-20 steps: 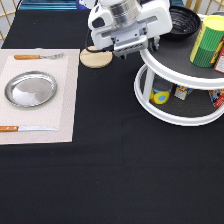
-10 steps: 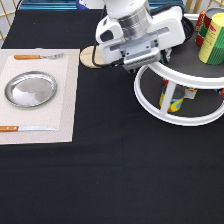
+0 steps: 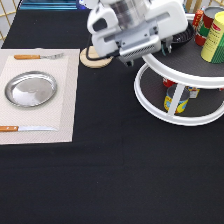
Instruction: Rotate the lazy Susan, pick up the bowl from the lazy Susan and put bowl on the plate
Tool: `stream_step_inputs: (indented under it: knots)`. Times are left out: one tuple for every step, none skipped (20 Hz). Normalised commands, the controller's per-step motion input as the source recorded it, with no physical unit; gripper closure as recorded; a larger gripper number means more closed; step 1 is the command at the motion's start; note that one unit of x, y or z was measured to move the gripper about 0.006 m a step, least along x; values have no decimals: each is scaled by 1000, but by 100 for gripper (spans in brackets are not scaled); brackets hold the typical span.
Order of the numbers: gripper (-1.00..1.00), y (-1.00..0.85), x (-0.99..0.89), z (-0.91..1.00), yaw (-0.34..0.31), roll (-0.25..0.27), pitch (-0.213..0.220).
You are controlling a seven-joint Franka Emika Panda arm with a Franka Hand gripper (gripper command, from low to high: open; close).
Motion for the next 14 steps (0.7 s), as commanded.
stream_step_inputs:
  knots:
    - [-100, -97, -1000, 531, 12, -99, -136]
    - [-100, -66, -1000, 394, 0, -111, -141]
    - [-100, -66, -1000, 383, 0, -112, -135]
    - [-100, -49, -1000, 283, 0, -124, -135]
    - [-100, -46, -1000, 229, 0, -129, -134]
    - [-100, -43, -1000, 151, 0, -134, -133]
    - [-100, -17, -1000, 23, 0, -140, -134]
    - [-100, 0, -1000, 0, 2, -141, -133]
    - [-100, 0, -1000, -106, 5, -137, -120]
    - [-100, 0, -1000, -160, 5, -134, -121]
    - [-100, 0, -1000, -234, 7, -137, -114]
    - [-100, 43, -1000, -309, 9, -145, -114]
    - [-100, 49, -1000, -366, 7, -145, -109]
    - [-100, 60, -1000, -440, 7, -145, -110]
